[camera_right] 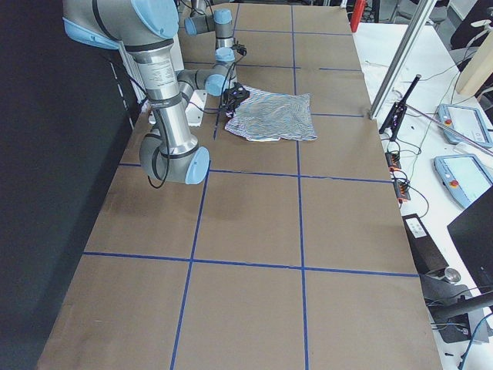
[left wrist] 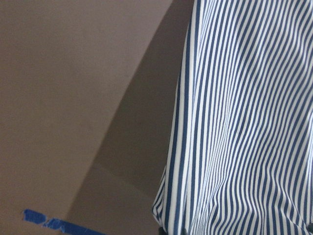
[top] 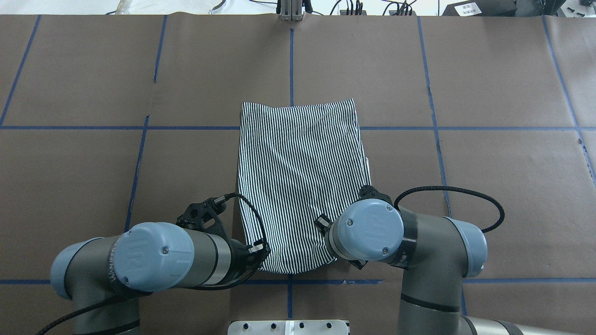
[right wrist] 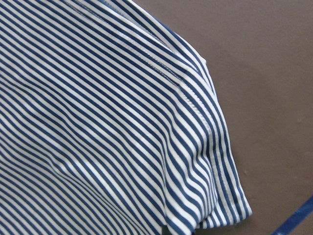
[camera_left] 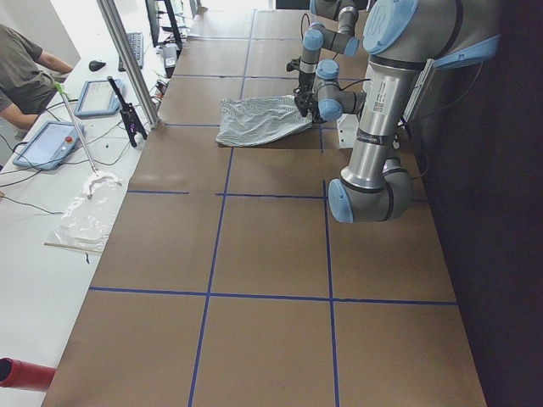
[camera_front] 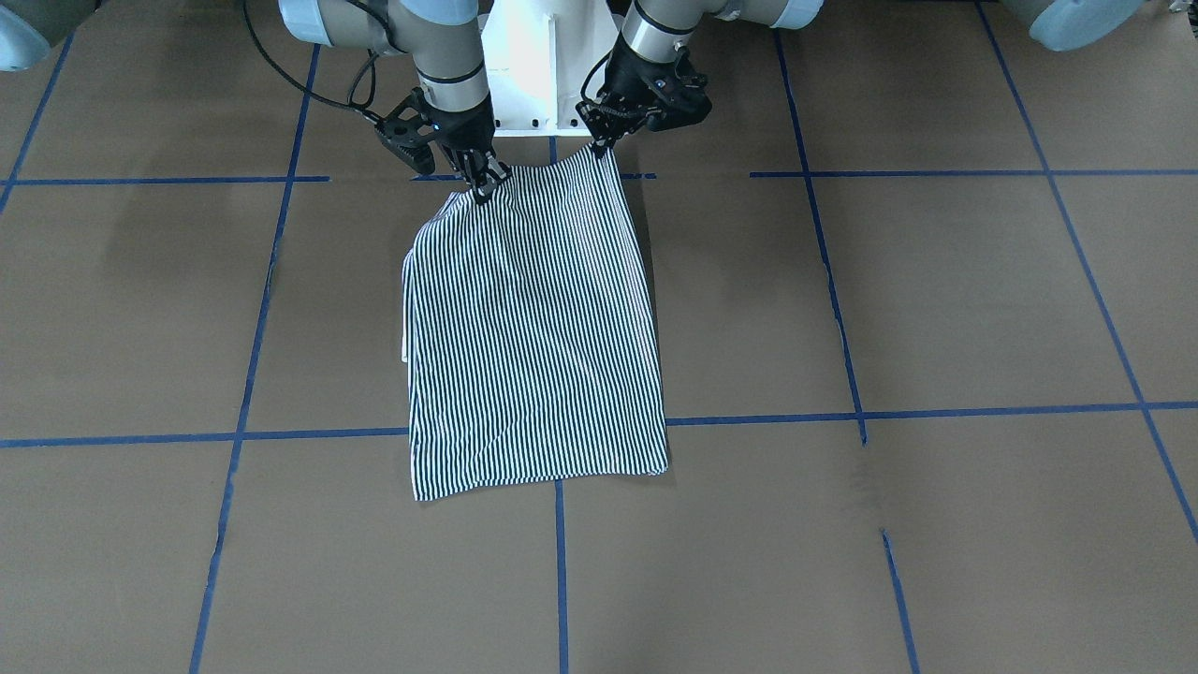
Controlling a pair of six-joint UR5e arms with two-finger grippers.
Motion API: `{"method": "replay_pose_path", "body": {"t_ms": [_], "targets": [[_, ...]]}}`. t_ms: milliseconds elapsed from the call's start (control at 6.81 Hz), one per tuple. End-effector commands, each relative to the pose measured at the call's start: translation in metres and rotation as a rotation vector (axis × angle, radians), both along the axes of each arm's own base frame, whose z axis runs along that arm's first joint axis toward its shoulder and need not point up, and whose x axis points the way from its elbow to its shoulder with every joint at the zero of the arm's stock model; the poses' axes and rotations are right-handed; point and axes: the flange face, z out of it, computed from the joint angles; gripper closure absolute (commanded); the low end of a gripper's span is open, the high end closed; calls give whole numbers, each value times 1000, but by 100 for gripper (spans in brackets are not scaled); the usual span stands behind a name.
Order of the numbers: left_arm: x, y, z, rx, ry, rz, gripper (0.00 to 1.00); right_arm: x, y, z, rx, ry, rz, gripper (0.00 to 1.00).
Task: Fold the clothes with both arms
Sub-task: 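Push both grippers across the folded shirt farther from the robot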
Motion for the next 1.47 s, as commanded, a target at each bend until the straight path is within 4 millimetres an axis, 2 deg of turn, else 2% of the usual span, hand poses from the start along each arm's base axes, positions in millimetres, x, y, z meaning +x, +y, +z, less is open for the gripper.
{"method": "replay_pose_path", "body": {"t_ms": [0, 147, 294, 440, 587, 734, 881, 1027, 1174, 1321], "targets": [[-28, 18, -6, -9, -43, 24, 100, 19, 32, -23, 15, -71, -47, 100], [-38, 20, -3, -11, -45, 27, 100, 17, 34, -24, 15, -72, -50, 100], [-32, 20, 0, -13, -55, 28, 100, 15, 29, -25, 29, -70, -41, 100], [-36, 4, -1, -13, -55, -5, 100, 24, 0, -25, 65, -64, -16, 100], [-47, -23, -5, 10, -49, -44, 100, 34, -35, -33, 109, -63, 8, 100], [-53, -57, -22, 45, -28, -94, 100, 39, -71, -42, 135, -56, 44, 100], [-44, -97, -29, 42, -46, -154, 100, 32, -108, -53, 193, -30, 44, 100], [-39, -136, -21, 37, -74, -209, 100, 39, -146, -56, 225, -10, 70, 100], [-31, -163, -2, 34, -79, -242, 100, 32, -182, -45, 257, -12, 92, 100], [-24, -171, 8, 36, -71, -251, 100, 7, -219, -23, 255, -11, 119, 100]]}}
